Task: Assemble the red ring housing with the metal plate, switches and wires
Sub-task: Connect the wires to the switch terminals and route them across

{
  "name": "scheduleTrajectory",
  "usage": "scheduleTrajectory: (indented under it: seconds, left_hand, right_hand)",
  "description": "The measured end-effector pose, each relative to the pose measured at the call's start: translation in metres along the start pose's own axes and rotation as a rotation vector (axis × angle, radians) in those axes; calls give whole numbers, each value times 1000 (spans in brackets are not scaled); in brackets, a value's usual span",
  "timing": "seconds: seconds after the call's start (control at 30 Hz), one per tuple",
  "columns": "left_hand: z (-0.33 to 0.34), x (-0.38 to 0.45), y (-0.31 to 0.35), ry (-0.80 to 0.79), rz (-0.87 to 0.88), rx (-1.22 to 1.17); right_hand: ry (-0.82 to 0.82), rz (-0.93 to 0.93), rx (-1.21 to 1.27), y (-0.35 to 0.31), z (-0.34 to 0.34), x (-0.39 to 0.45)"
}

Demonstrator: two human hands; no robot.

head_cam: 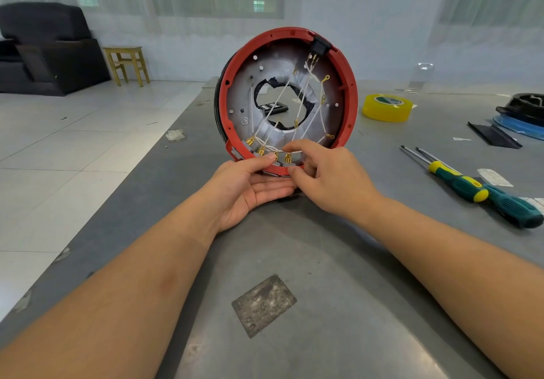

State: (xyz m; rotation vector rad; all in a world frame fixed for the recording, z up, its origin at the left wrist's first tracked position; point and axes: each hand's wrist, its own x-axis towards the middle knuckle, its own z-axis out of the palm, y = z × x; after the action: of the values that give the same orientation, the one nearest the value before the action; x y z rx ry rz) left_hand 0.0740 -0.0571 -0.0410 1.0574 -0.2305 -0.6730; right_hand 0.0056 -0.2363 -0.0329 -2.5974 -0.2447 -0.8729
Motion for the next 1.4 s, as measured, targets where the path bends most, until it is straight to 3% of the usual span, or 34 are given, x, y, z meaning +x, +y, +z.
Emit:
scheduleTrajectory:
  seconds: [0.2,0.37,0.6,0.73,0.93,1.07,1.13,1.23,1.3,1.33,1.4]
  left_hand:
    - [-1,1,0,31,17,-24]
    - [1,1,1,73,38,-15]
    - [2,1,4,105,30,44]
    - [10,-1,6,153,2,212]
    - [21,-15,14,255,-141,519]
    - [32,-28,26,314,-218,968]
    - [35,-34,35,376,-125,1311]
    - [31,-46,40,543,357,1647]
    - [31,-55,36,442,719,1656]
    - [33,-57,33,340,820,1680]
    - [36,-58,26,147,825,1751]
  right_hand:
    - [-83,-35,-158,1,2,-7]
    - [50,-93,-341,5,1,-9]
    - [153,-4,-532,8,3,-7]
    - [288,-5,-501,13,1,-7]
    - [108,154,-302,19,-7,-20]
    - [96,218,-191,21,-19,-35]
    - [81,221,-168,25,-27,-45]
    - [74,205,-129,28,-39,-55]
    - [72,192,-116,28,-42,-58]
    - [65,182,-121,28,-43,-58]
    - [53,161,-123,27,-43,-59]
